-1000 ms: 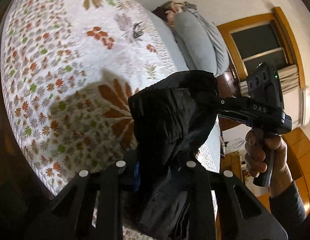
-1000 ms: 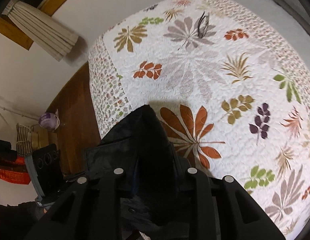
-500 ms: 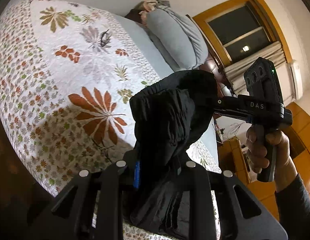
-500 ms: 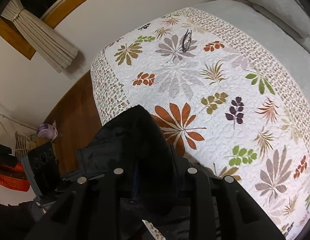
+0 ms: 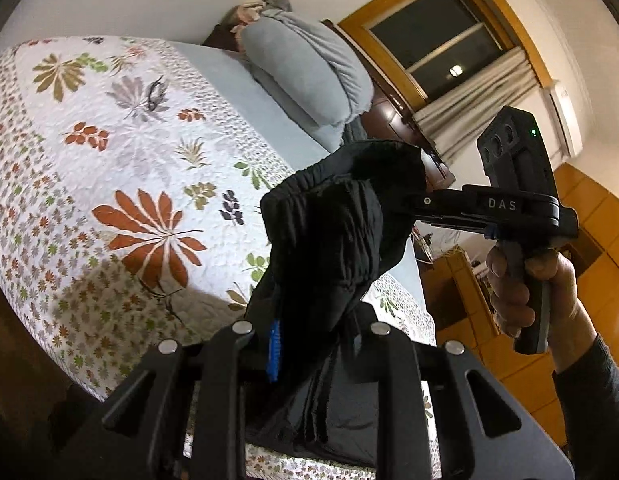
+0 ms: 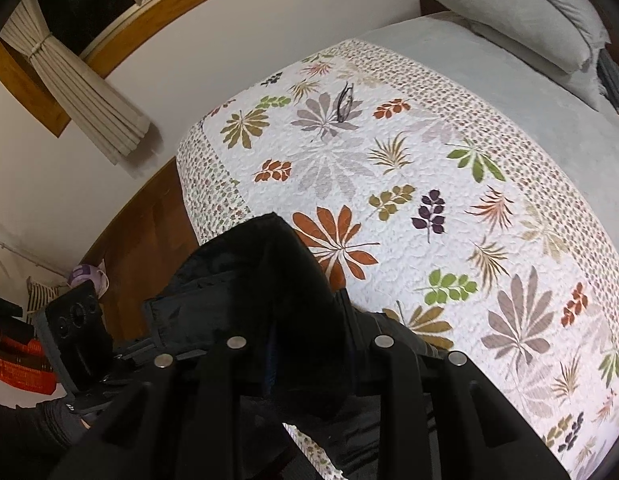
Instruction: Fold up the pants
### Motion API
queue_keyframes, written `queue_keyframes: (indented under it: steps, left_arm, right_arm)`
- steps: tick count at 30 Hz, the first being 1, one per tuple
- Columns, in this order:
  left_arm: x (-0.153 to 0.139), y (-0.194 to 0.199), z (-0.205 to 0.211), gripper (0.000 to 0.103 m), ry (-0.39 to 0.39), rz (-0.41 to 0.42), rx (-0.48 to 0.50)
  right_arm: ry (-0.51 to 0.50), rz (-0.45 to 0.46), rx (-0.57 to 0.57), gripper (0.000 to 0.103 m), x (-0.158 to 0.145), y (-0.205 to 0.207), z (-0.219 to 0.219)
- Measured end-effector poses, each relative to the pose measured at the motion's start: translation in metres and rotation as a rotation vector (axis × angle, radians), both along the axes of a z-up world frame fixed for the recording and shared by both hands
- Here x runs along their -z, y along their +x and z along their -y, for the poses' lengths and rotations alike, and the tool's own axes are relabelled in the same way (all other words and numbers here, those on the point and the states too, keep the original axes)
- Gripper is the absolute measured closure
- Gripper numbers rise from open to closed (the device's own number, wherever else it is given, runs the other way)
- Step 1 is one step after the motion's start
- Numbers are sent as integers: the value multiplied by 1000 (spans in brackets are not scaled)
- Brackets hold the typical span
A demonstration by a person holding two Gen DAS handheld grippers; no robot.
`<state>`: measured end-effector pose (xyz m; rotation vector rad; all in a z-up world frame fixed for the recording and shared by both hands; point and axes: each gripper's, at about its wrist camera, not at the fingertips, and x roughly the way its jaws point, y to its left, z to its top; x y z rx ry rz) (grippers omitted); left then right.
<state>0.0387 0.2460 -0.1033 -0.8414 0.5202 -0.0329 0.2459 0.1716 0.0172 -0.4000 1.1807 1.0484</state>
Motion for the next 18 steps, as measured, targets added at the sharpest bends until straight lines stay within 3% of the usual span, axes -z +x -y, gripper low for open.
queue_keyframes:
  steps: [18]
  left_arm:
    - [-33,7,67,82,110,43,123]
  right_arm:
    - [63,32,87,76,-26,-7,94]
